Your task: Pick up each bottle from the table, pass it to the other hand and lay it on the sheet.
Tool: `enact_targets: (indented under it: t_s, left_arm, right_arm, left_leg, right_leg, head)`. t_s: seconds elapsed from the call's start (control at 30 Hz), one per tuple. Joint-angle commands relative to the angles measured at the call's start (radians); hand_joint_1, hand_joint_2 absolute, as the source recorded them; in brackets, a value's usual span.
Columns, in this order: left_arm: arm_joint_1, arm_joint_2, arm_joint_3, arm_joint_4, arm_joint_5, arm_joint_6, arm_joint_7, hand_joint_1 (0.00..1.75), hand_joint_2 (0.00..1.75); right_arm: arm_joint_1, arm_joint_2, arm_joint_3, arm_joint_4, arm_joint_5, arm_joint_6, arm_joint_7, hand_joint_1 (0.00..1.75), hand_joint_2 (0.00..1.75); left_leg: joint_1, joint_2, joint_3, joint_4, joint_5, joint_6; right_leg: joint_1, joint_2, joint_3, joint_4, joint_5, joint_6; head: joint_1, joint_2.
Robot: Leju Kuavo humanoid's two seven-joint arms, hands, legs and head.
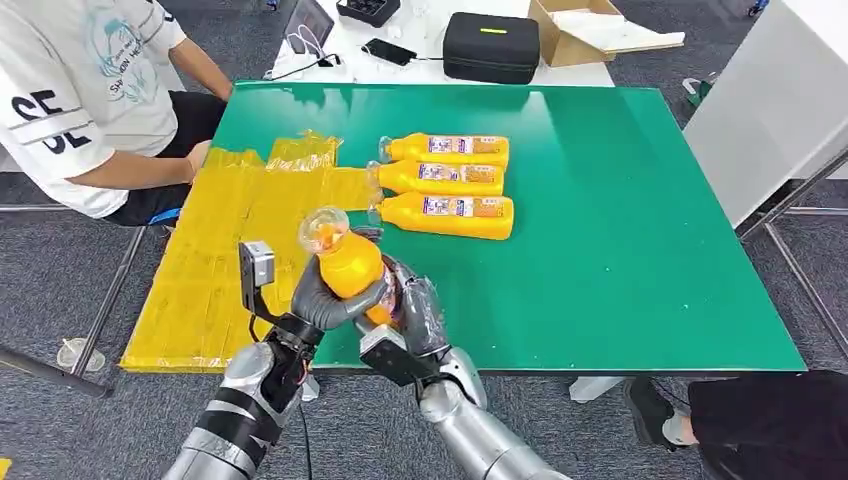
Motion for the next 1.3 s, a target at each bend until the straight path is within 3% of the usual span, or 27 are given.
enact_targets:
  t_s: [0.03, 0.27, 0.33, 0.43, 0.5, 0.53, 0.6, 0.7, 0.83, 0.97, 1.0, 1.13, 1.23, 1.3]
  left_arm:
    - [-0.052, 0.023, -0.056, 0.096, 0.016, -0.039, 0.017, 1.75, 1.75]
    - [-0.049, 0.021, -0.042, 0.102, 0.038, -0.043, 0.027, 1.75, 1.75]
    - [-0.040, 0.016, -0.017, 0.086, 0.064, -0.031, 0.029, 1.75, 1.75]
    - [-0.036, 0.015, -0.009, 0.075, 0.068, -0.019, 0.030, 1.75, 1.75]
    - [-0.036, 0.015, -0.009, 0.075, 0.068, -0.019, 0.030, 1.75, 1.75]
    - [-0.034, 0.014, 0.001, 0.069, 0.075, -0.014, 0.031, 1.75, 1.75]
    - [-0.022, 0.010, 0.028, 0.042, 0.076, 0.039, 0.031, 1.75, 1.75]
    - [-0.007, 0.005, 0.064, -0.004, 0.045, 0.147, 0.002, 1.75, 1.75]
    - [0.015, -0.016, 0.144, -0.104, -0.019, 0.359, -0.034, 1.75, 1.75]
    - [0.019, -0.019, 0.165, -0.140, -0.046, 0.436, -0.045, 1.75, 1.75]
    - [0.014, -0.025, 0.190, -0.145, -0.057, 0.495, -0.065, 1.75, 1.75]
    - [-0.031, -0.021, 0.252, -0.141, -0.122, 0.696, -0.125, 1.75, 1.75]
    - [-0.040, -0.016, 0.260, -0.138, -0.120, 0.691, -0.124, 1.75, 1.75]
    - [-0.052, -0.018, 0.281, -0.153, -0.166, 0.795, -0.137, 1.75, 1.75]
  right_arm:
    - [-0.044, 0.004, 0.024, 0.074, 0.002, 0.016, 0.000, 1.75, 1.75]
    - [-0.045, 0.003, 0.020, 0.078, 0.003, 0.012, 0.000, 1.75, 1.75]
    - [-0.036, 0.008, -0.004, 0.060, -0.013, -0.011, 0.000, 0.00, 1.75]
    - [-0.040, 0.011, -0.012, 0.069, -0.026, 0.023, 0.000, 0.00, 1.75]
    - [-0.040, 0.011, -0.012, 0.069, -0.026, 0.023, 0.000, 0.00, 1.75]
    - [-0.038, 0.013, -0.023, 0.058, -0.039, 0.034, 0.000, 0.00, 0.00]
    - [-0.015, 0.010, -0.056, -0.007, -0.106, 0.118, 0.000, 0.00, 0.00]
    - [0.006, 0.005, -0.093, -0.076, -0.153, 0.151, 0.000, 0.00, 0.00]
    - [0.037, -0.001, -0.135, -0.160, -0.157, 0.133, 0.000, 0.00, 0.00]
    - [0.049, 0.001, -0.138, -0.186, -0.142, 0.125, 0.000, 0.00, 0.00]
    - [0.059, 0.001, -0.135, -0.213, -0.143, 0.115, 0.000, 0.00, 0.00]
    - [0.083, 0.000, -0.099, -0.295, -0.122, 0.075, 0.000, 0.00, 0.00]
    - [0.083, 0.003, -0.097, -0.295, -0.121, 0.076, 0.000, 0.00, 0.00]
    - [0.094, -0.005, -0.072, -0.345, -0.118, 0.055, 0.000, 0.00, 0.00]
  left_leg:
    - [0.000, 0.000, 0.003, 0.000, -0.001, 0.001]
    - [0.000, 0.001, 0.004, -0.001, -0.001, 0.001]
    - [0.000, 0.001, 0.006, 0.000, -0.002, 0.001]
    - [0.000, 0.001, 0.004, -0.001, -0.001, 0.001]
    - [0.000, 0.002, 0.011, 0.000, -0.004, 0.002]
    - [0.000, 0.001, 0.007, 0.000, -0.002, 0.001]
    - [0.000, 0.001, 0.005, 0.000, -0.002, 0.001]
    - [0.000, 0.001, 0.002, 0.000, -0.001, 0.001]
    - [0.000, 0.001, 0.003, 0.000, -0.001, 0.001]
    - [0.000, 0.003, 0.003, 0.000, -0.002, 0.001]
    - [0.000, 0.004, 0.010, 0.000, -0.005, 0.001]
    - [0.001, 0.001, 0.002, 0.001, -0.001, 0.000]
    - [0.001, 0.003, 0.003, 0.001, -0.001, 0.000]
    - [0.001, 0.001, 0.004, 0.000, -0.002, 0.001]
  right_leg:
    - [0.001, -0.001, 0.004, 0.000, -0.001, -0.001]
    - [0.000, 0.000, 0.004, 0.000, -0.001, -0.001]
    - [0.000, 0.000, 0.006, 0.000, -0.002, -0.001]
    - [0.000, 0.000, 0.004, 0.000, -0.001, -0.001]
    - [0.001, -0.001, 0.011, 0.000, -0.004, -0.002]
    - [0.001, 0.000, 0.007, 0.000, -0.002, -0.002]
    - [0.001, 0.000, 0.005, 0.000, -0.002, -0.001]
    - [0.001, 0.000, 0.002, 0.000, -0.001, -0.001]
    - [0.000, 0.000, 0.003, 0.000, -0.001, -0.001]
    - [0.001, 0.001, 0.003, 0.000, -0.001, -0.001]
    - [0.001, 0.002, 0.009, 0.000, -0.003, -0.002]
    - [0.002, -0.001, 0.002, 0.000, -0.001, -0.001]
    - [0.001, 0.001, 0.002, 0.000, -0.001, -0.001]
    - [0.001, -0.002, 0.004, 0.000, -0.002, -0.001]
  head:
    - [0.000, 0.000]
    - [0.000, 0.000]
    - [0.000, 0.000]
    - [0.000, 0.000]
    - [0.000, 0.000]
    - [0.000, 0.000]
    - [0.001, 0.000]
    - [0.000, 0.000]
    - [0.000, 0.000]
    - [0.000, 0.000]
    - [0.000, 0.000]
    - [0.000, 0.000]
    - [0.000, 0.000]
    - [0.000, 0.000]
